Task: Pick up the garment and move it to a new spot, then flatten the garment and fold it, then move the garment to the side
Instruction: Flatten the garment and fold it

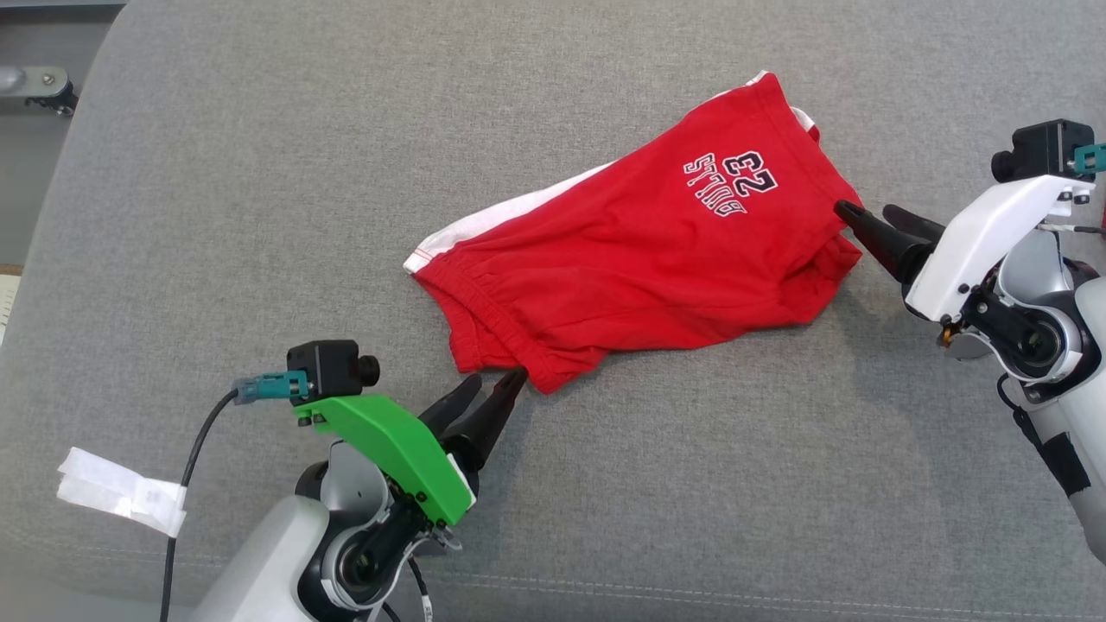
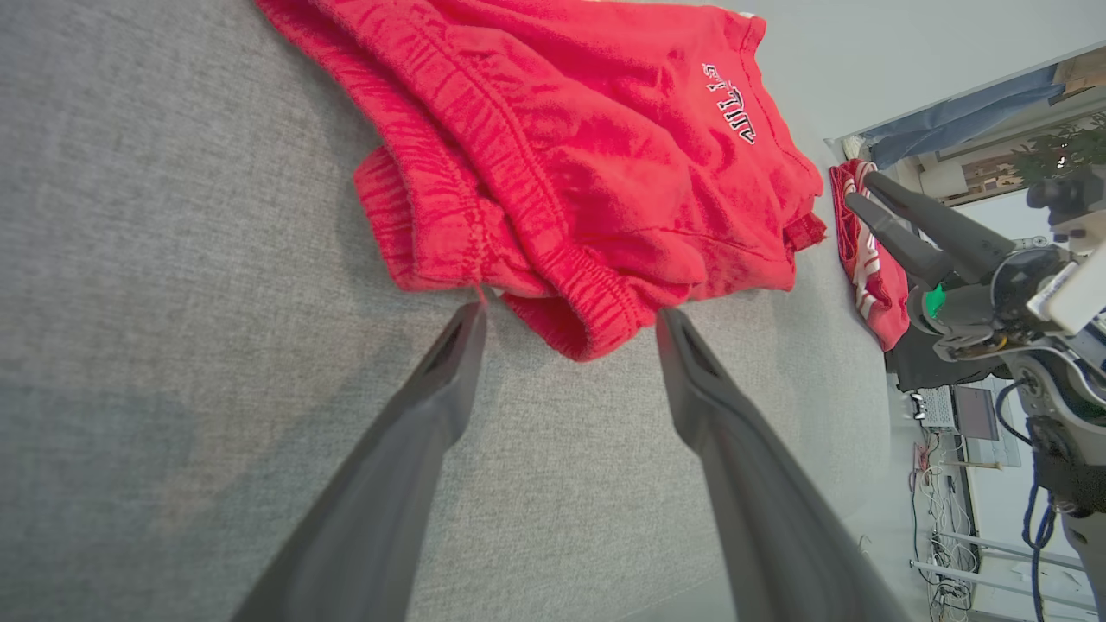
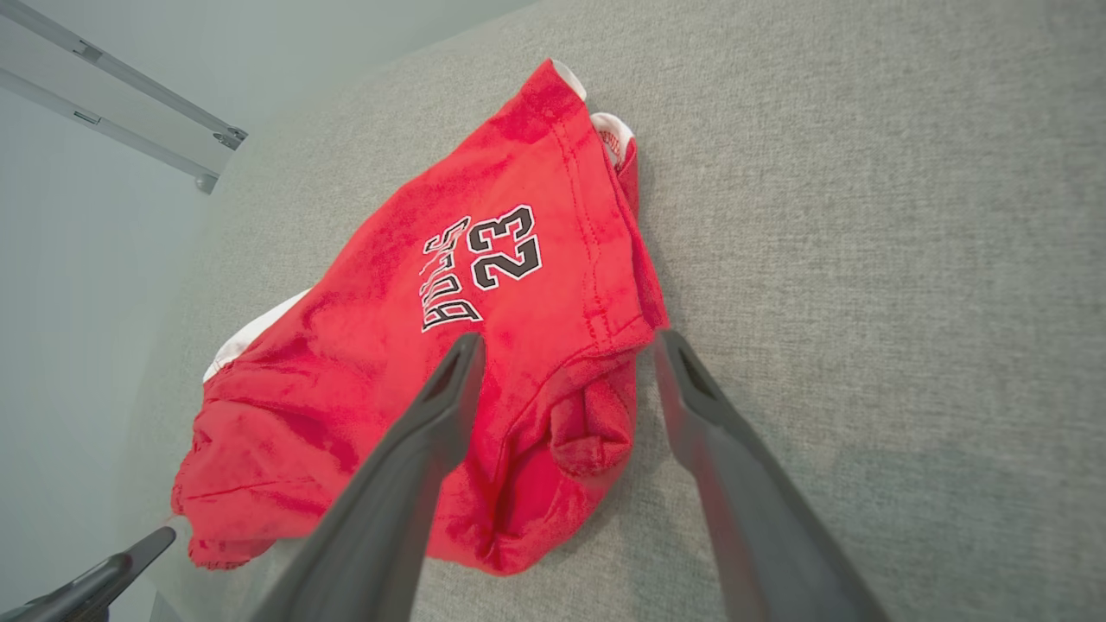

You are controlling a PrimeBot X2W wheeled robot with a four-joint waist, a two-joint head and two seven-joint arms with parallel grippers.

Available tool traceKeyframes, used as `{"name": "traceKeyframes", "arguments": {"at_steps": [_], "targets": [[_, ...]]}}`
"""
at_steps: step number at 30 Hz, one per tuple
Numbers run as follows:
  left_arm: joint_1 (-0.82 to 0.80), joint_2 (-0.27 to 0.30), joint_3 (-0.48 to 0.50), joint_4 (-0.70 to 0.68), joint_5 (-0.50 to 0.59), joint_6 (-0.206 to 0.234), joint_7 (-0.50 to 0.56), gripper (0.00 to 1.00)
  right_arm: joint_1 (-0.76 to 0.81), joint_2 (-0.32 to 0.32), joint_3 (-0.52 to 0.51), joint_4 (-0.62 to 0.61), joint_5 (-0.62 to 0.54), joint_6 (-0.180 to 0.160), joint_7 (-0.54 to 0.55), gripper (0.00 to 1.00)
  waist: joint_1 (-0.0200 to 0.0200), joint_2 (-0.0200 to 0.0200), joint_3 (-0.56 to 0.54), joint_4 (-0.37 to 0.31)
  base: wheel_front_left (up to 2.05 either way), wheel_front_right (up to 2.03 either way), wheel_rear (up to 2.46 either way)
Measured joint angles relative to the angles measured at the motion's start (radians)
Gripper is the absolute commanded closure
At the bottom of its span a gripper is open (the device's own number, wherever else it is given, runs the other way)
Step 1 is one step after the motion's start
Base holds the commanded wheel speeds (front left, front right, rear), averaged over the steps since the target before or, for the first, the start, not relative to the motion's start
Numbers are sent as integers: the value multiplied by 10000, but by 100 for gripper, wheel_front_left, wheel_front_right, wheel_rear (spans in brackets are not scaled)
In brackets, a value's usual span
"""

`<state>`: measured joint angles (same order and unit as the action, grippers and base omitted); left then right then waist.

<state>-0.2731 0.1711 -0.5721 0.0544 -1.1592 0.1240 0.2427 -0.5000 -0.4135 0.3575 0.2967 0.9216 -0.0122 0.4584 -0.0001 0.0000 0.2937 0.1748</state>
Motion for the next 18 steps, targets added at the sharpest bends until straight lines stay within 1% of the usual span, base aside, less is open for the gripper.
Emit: {"name": "traceKeyframes", "arguments": {"at_steps": [2, 7, 10, 18], "targets": [[-3, 2, -10, 67, 6, 0, 46, 0, 1, 4, 4, -15, 2, -75, 2, 0, 0, 0, 34, -47, 0, 0, 0], [-168, -63, 98, 393, 27, 2, 119, 0, 3, -6, 0, -67, 2, -84, 21, 0, 0, 0, 263, -103, 0, 0, 0], [-393, -161, 167, 573, 119, 6, 132, 0, 3, -25, -8, -90, 2, -174, 121, 0, 0, 0, 429, -135, 0, 0, 0], [-862, -418, 159, 754, 370, 6, 247, 0, -10, -54, -58, -88, 2, -247, 119, 0, 0, 0, 848, -206, 0, 0, 0]]}}
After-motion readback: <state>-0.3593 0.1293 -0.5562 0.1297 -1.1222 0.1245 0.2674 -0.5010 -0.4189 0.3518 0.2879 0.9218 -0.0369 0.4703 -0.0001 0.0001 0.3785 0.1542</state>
